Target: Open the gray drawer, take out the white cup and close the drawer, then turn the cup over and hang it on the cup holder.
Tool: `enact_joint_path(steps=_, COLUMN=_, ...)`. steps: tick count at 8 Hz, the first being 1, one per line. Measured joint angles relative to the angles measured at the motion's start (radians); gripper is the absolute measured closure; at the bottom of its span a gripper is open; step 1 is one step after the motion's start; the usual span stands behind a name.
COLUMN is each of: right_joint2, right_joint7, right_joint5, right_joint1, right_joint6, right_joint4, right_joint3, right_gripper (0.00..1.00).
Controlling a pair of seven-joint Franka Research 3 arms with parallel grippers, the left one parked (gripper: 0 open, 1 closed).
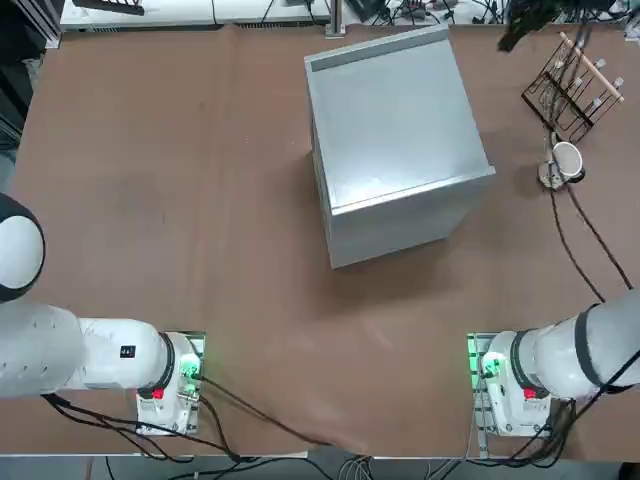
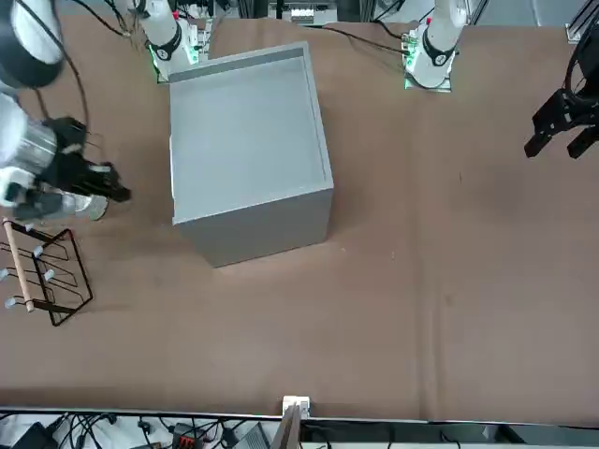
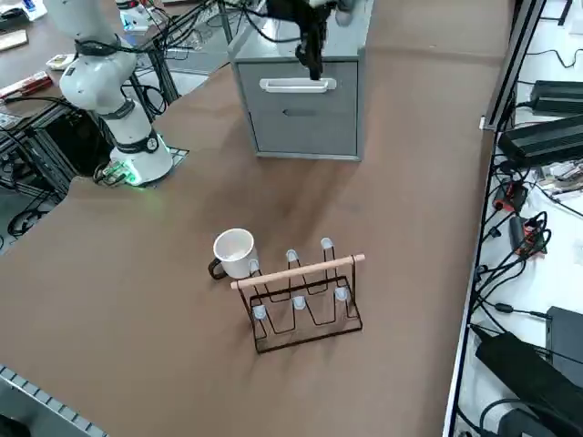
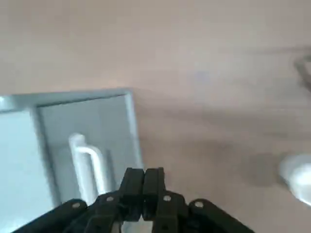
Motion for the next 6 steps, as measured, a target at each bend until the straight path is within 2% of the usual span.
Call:
enact_joint_path(steps=2, right_joint2=-0.011, right_joint7=-0.056, right_joint5=-0.074, right_joint1=-0.008, right_joint6=-0.093, right_joint4=0.053, right_joint3=-0.073, right_gripper=0.93)
enact_joint_path(steps=3, right_joint2=-0.011, right_joint7=-0.136, right_joint5=-0.088, right_joint1=-0.01, right_joint6=-0.106, right_joint4=0.057, right_joint3=-0.118, right_gripper=0.84)
enact_joint_path(steps=4, right_joint2=-0.008, right_joint7=-0.26, right_joint5=-0.093, right_joint1=-0.013, right_joint6=-0.114, right_joint4=0.056, right_joint3=-0.172, right_gripper=0.65)
enact_joint_path(steps=5, right_joint2=-0.004, right_joint7=-0.394, right_joint5=-0.094, right_joint1=-0.026, right_joint6=-0.118, right_joint4=0.047, right_joint3=-0.222, right_gripper=0.62)
enact_joint_path(steps=6, right_joint2=-0.003, right_joint7=-0.516, right_joint5=-0.094, right_joint1=-0.054, right_joint6=-0.118, right_joint4=0.026, right_joint3=-0.245, right_gripper=0.52)
